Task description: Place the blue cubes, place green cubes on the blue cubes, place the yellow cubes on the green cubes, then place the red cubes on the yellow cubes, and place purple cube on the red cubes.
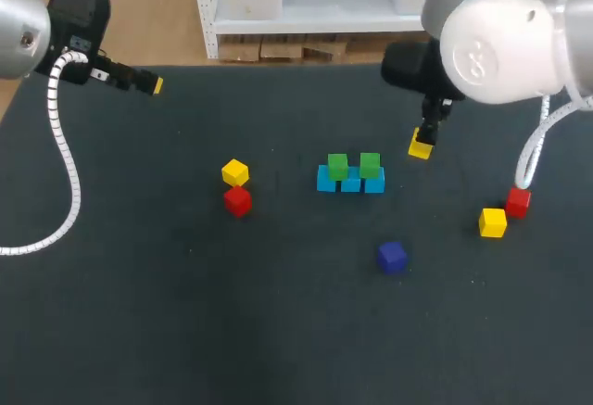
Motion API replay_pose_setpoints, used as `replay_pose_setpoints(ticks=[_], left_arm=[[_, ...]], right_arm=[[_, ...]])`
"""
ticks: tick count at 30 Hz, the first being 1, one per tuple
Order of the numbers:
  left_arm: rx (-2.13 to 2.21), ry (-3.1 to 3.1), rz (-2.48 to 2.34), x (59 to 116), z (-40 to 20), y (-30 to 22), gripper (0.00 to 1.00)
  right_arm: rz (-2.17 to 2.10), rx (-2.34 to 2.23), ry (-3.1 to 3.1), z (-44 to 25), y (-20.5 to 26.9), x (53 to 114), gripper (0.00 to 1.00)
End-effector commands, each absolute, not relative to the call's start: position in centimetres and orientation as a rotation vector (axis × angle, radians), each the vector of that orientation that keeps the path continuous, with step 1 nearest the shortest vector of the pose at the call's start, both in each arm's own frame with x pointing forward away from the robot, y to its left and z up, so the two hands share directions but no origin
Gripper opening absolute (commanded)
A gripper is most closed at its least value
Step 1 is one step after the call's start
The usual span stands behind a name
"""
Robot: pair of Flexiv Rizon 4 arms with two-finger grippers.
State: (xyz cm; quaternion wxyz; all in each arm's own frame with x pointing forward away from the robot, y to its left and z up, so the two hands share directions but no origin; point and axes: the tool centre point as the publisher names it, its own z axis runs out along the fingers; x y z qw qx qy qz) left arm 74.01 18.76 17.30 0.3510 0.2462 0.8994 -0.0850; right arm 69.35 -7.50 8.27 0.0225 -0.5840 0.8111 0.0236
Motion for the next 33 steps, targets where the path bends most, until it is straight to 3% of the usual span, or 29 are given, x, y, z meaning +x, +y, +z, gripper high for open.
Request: replay_pose_setpoints(ticks=[1, 14, 25, 33], left_arm=[[0.643, 2.325, -0.229, 74.0, 17.3, 18.9, 1.00], [0.643, 2.325, -0.229, 74.0, 17.3, 18.9, 1.00], [0.643, 2.325, -0.229, 74.0, 17.3, 18.9, 1.00], [0.643, 2.325, -0.229, 74.0, 17.3, 18.9, 1.00]], right_arm=[[0.045, -1.849, 2.467, 9.6, -6.7, 68.2, 0.00], [0.018, -2.109, 2.257, 10.1, -0.9, 67.3, 0.00], [0.013, -2.206, 2.197, 9.4, 1.1, 68.1, 0.03], [0.012, -2.228, 2.218, 8.2, 1.6, 69.3, 0.00]])
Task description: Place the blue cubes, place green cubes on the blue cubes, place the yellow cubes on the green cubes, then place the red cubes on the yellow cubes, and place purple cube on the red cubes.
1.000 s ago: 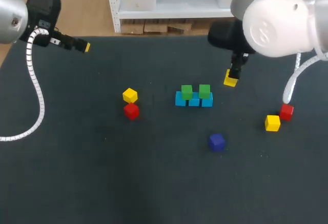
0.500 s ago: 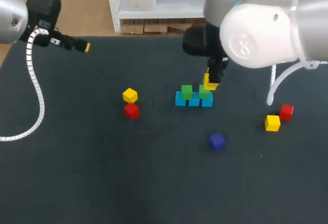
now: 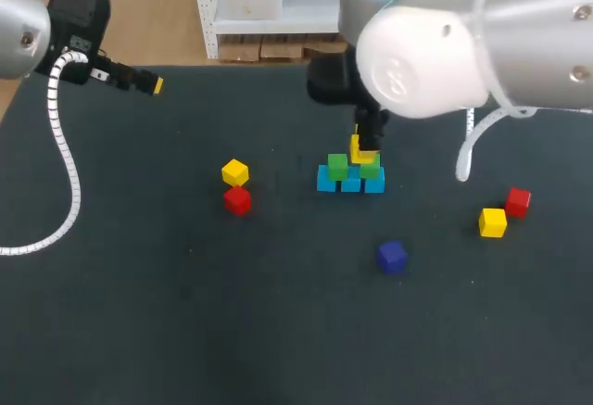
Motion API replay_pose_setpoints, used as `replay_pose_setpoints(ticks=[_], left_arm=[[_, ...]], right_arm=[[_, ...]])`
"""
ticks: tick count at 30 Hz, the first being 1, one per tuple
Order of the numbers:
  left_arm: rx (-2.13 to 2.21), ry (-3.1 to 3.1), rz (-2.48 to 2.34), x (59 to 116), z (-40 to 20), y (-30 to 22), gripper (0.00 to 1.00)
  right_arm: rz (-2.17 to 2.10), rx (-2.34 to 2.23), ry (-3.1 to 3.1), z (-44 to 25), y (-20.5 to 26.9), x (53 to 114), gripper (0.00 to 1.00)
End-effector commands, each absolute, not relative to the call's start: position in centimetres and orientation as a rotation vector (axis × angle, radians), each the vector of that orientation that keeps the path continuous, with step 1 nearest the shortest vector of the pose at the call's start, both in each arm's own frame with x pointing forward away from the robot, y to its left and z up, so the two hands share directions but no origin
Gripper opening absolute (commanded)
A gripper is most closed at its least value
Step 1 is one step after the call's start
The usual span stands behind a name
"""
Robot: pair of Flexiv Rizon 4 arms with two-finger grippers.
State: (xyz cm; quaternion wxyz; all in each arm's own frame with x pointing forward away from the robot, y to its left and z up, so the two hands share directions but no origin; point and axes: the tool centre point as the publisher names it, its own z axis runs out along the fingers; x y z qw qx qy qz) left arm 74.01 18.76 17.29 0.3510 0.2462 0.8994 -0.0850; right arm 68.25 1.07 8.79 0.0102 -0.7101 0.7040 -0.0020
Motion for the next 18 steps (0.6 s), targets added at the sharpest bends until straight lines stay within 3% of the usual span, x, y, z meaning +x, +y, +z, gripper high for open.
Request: replay_pose_setpoints(ticks=[1, 18], left_arm=[[0.643, 2.325, -0.229, 74.0, 17.3, 18.9, 1.00], [0.643, 2.325, -0.229, 74.0, 17.3, 18.9, 1.00]], right_arm=[[0.013, -2.225, 2.226, 8.0, 1.6, 69.4, 0.00], [-0.035, -2.208, 2.269, 6.6, 1.7, 70.7, 0.00]])
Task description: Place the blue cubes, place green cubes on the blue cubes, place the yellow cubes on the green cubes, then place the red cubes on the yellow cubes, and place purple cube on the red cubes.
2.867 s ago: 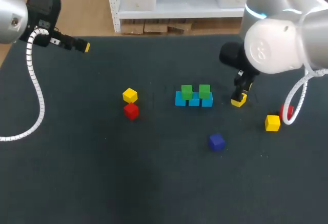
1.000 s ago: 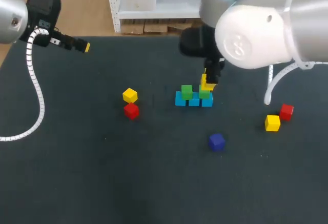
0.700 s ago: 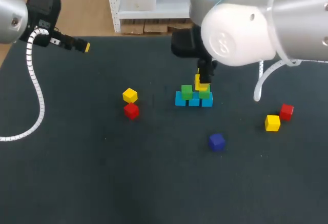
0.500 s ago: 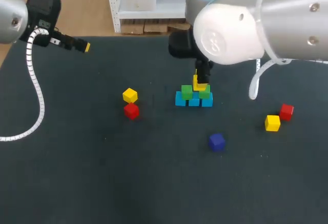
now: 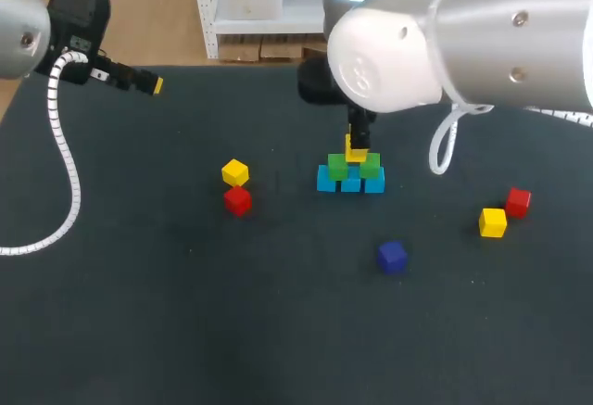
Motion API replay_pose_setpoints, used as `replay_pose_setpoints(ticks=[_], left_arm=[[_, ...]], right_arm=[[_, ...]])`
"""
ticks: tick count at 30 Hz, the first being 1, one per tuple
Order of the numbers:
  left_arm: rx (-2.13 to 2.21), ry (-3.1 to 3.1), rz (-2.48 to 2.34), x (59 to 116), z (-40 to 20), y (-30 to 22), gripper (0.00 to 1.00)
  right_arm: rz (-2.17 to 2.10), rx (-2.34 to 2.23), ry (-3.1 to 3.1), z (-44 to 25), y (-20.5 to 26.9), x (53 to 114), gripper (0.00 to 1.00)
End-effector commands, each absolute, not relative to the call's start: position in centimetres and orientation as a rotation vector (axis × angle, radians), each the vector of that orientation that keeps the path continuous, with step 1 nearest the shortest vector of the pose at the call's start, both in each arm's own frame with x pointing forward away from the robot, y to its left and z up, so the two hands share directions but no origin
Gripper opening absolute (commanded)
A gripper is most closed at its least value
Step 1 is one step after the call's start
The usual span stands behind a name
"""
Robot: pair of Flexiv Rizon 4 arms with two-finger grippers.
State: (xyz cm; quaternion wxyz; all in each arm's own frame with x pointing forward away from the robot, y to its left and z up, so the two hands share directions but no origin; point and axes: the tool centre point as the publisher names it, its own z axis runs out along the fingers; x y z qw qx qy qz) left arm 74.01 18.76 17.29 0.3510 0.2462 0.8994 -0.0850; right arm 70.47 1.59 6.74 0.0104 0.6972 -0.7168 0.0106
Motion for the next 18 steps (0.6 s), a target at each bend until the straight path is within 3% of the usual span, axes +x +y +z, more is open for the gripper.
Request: replay_pose_setpoints(ticks=[1, 18], left_arm=[[0.643, 2.325, -0.229, 74.05, 17.25, 18.92, 1.00], [0.643, 2.325, -0.229, 74.05, 17.25, 18.92, 1.00]], right_arm=[[0.035, 2.173, -2.232, 6.51, 1.64, 70.73, 0.00], [0.034, 2.167, -2.213, 5.92, 1.67, 70.88, 0.02]])
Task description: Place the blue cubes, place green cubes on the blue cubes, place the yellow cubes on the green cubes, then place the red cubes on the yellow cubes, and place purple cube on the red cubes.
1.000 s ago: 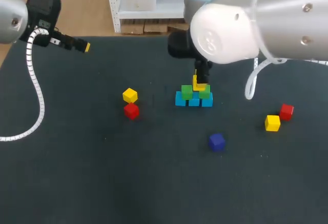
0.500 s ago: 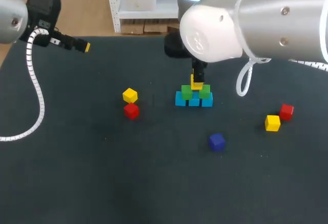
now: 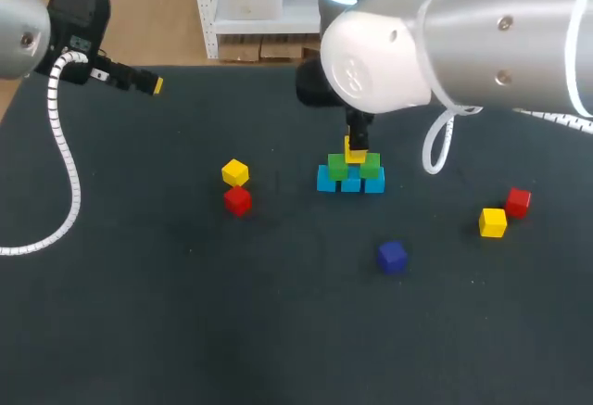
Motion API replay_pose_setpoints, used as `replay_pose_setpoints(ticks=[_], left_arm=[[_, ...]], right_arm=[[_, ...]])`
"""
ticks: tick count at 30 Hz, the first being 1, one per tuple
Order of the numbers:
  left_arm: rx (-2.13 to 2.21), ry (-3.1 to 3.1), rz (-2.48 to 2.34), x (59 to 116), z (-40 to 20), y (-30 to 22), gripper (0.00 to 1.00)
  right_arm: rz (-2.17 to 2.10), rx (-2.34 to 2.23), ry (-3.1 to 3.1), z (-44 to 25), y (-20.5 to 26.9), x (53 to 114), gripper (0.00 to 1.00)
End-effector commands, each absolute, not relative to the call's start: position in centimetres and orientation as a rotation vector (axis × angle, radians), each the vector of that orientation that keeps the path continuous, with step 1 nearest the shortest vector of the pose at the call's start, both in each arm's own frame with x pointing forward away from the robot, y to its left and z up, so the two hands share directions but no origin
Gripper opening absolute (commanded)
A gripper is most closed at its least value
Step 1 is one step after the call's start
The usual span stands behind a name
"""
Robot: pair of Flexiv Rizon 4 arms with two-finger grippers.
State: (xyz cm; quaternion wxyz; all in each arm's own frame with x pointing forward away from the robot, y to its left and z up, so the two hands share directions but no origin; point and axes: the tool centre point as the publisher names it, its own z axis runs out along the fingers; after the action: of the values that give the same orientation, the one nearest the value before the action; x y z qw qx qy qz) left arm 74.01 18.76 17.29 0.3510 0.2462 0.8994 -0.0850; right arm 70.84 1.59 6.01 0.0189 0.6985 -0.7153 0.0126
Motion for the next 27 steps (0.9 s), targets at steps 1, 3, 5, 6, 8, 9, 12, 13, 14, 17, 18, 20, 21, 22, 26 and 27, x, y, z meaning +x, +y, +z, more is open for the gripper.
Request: replay_pose_setpoints(ticks=[1, 3, 5, 6, 8, 9, 12, 13, 14, 17, 18, 20, 21, 22, 26, 27], left_arm=[[0.643, 2.325, -0.229, 74.05, 17.25, 18.92, 1.00], [0.643, 2.325, -0.229, 74.05, 17.25, 18.92, 1.00], [0.643, 2.325, -0.229, 74.05, 17.25, 18.92, 1.00], [0.643, 2.325, -0.229, 74.05, 17.25, 18.92, 1.00], [0.643, 2.325, -0.229, 74.05, 17.25, 18.92, 1.00], [0.643, 2.325, -0.229, 74.05, 17.25, 18.92, 1.00], [0.643, 2.325, -0.229, 74.05, 17.25, 18.92, 1.00], [0.643, 2.325, -0.229, 74.05, 17.25, 18.92, 1.00], [0.643, 2.325, -0.229, 74.05, 17.25, 18.92, 1.00], [0.643, 2.325, -0.229, 74.05, 17.25, 18.92, 1.00], [0.643, 2.325, -0.229, 74.05, 17.25, 18.92, 1.00], [0.643, 2.325, -0.229, 74.05, 17.25, 18.92, 1.00], [0.643, 2.325, -0.229, 74.05, 17.25, 18.92, 1.00], [0.643, 2.325, -0.229, 74.05, 17.25, 18.92, 1.00], [0.643, 2.325, -0.229, 74.05, 17.25, 18.92, 1.00], [0.643, 2.325, -0.229, 74.05, 17.25, 18.92, 1.00]], right_arm=[[0.034, 2.167, -2.212, 5.88, 1.67, 70.88, 0.02], [0.035, 2.167, -2.210, 5.89, 1.66, 70.84, 0.02], [0.035, 2.167, -2.210, 5.95, 1.66, 70.75, 0.02], [0.034, 2.168, -2.210, 5.95, 1.66, 70.75, 0.02], [0.031, 2.169, -2.209, 5.90, 1.67, 70.71, 0.02], [0.032, 2.169, -2.208, 5.87, 1.66, 70.68, 0.02], [0.028, 2.169, -2.206, 5.78, 1.69, 70.63, 0.02], [0.027, 2.170, -2.204, 5.76, 1.71, 70.62, 0.02], [0.027, 2.171, -2.203, 5.75, 1.74, 70.58, 0.02], [0.026, 2.172, -2.200, 5.75, 1.74, 70.54, 0.03], [0.025, 2.172, -2.199, 5.75, 1.74, 70.51, 0.03], [0.023, 2.172, -2.199, 5.69, 1.72, 70.47, 0.03], [0.024, 2.171, -2.198, 5.64, 1.70, 70.46, 0.03], [0.023, 2.170, -2.199, 5.58, 1.69, 70.48, 0.04], [0.024, 2.169, -2.198, 5.54, 1.68, 70.49, 0.11], [0.027, 2.170, -2.197, 5.55, 1.68, 70.48, 0.15]])
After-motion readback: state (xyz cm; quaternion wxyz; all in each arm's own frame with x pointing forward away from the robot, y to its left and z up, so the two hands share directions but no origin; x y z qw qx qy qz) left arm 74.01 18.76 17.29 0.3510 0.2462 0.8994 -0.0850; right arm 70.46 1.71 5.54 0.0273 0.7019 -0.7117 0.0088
